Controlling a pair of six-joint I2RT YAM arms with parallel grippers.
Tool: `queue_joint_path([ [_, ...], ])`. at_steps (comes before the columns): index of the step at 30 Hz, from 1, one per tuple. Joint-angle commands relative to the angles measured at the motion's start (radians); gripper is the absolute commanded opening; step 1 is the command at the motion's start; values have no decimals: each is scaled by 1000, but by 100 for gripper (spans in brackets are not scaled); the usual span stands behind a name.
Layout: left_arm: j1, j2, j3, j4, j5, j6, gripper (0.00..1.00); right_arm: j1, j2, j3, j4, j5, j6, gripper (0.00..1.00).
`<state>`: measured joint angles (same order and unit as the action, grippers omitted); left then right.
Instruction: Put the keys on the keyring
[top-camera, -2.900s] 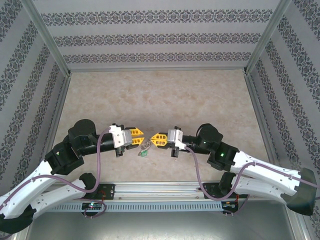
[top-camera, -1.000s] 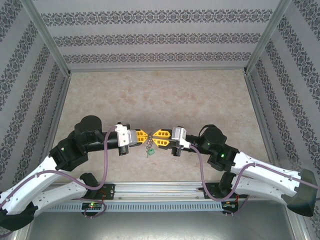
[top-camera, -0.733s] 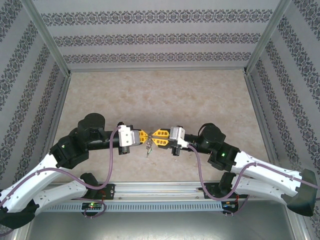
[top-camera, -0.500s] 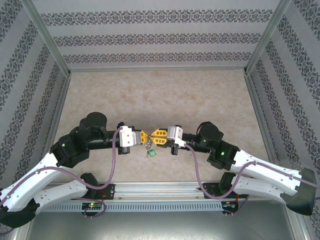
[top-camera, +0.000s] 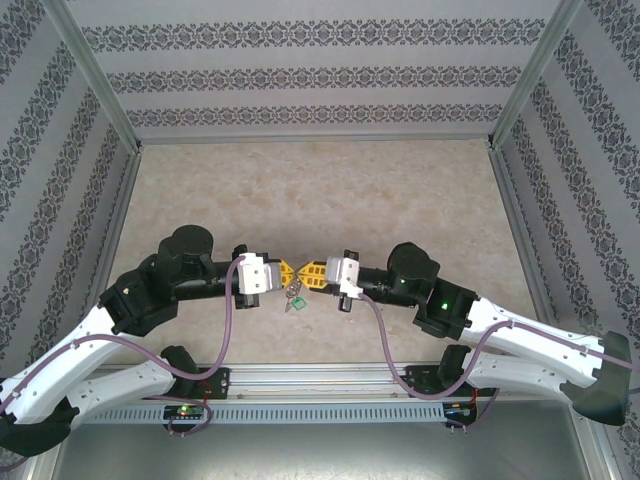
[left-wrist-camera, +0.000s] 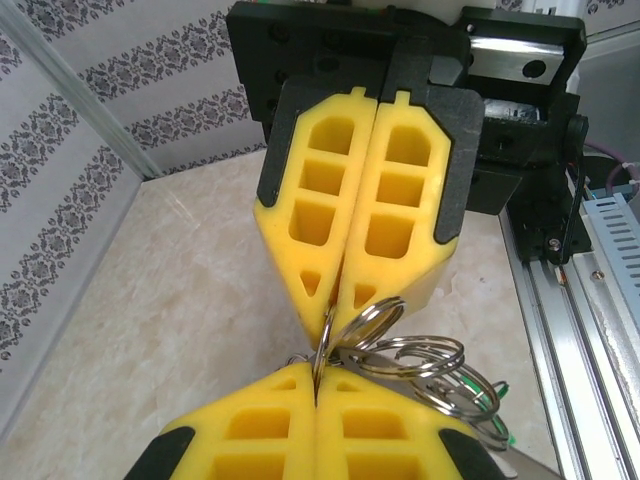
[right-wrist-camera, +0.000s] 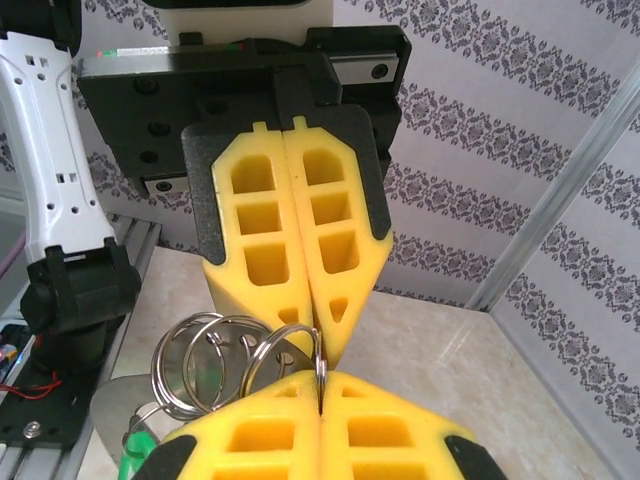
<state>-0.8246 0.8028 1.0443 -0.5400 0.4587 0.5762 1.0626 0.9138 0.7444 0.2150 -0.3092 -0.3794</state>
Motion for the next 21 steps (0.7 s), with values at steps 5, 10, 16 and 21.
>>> queue_joint_path([
  [5,-1,-38,-25,100,25,-23,0,51,1,8,-25,113,-112,0],
  [10,-1,-45,-24,95,37,-20,0,54,-6,1,-16,123,-121,0],
  [16,-1,-47,-24,65,23,8,0,54,-14,-9,-5,137,-103,25],
  [21,-1,-63,-33,46,5,26,0,56,-49,-22,-25,155,-69,34],
])
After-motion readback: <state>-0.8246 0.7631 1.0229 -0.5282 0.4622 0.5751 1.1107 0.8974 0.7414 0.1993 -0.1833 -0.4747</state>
